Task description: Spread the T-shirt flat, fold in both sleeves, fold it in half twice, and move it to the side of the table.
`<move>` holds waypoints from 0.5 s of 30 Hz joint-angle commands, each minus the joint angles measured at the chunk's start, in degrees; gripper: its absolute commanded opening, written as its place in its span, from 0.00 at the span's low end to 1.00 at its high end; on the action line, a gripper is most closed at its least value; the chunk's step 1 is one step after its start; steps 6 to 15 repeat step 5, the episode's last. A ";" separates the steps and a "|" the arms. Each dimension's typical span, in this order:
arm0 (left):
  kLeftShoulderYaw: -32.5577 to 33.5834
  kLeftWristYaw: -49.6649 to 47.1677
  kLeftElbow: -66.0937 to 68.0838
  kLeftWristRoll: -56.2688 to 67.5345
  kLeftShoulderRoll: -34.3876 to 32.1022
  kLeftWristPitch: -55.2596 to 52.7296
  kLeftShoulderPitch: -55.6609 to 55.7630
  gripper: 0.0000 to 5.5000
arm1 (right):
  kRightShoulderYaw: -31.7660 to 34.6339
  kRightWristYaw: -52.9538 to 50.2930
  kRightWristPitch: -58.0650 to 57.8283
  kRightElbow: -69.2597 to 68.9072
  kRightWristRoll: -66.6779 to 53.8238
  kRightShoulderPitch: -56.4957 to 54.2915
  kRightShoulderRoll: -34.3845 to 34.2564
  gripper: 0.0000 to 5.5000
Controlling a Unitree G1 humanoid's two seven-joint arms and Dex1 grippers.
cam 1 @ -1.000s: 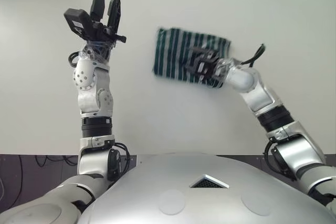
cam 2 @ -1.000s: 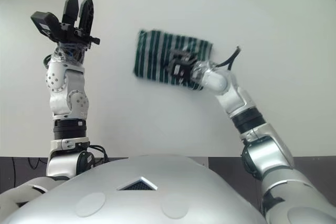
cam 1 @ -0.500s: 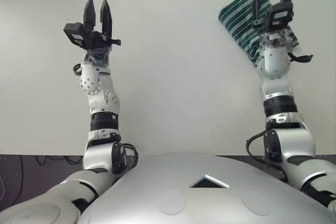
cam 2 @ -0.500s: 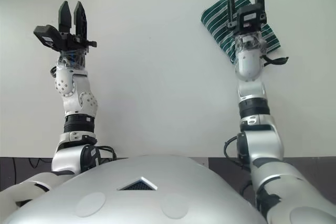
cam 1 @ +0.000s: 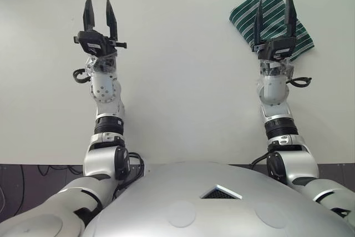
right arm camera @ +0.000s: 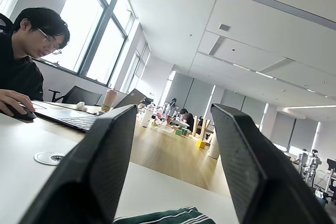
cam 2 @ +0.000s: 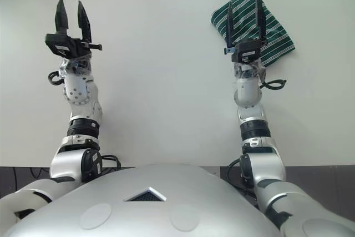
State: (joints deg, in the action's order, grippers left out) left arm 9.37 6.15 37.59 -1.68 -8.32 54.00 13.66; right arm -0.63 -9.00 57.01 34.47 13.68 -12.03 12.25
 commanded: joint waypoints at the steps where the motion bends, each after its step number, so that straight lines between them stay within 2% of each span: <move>1: -1.19 -2.23 -0.33 -2.65 0.65 1.90 -0.26 0.33 | 1.15 -1.43 1.07 -0.40 3.10 1.91 1.89 0.47; 5: -1.49 -5.90 -1.79 -5.56 1.37 2.37 -1.30 0.33 | 1.40 -3.00 2.08 -0.92 6.42 2.66 2.64 0.47; 15: -1.49 -5.90 -1.79 -5.56 1.37 2.37 -1.30 0.33 | 1.40 -3.00 2.08 -0.92 6.42 2.66 2.64 0.47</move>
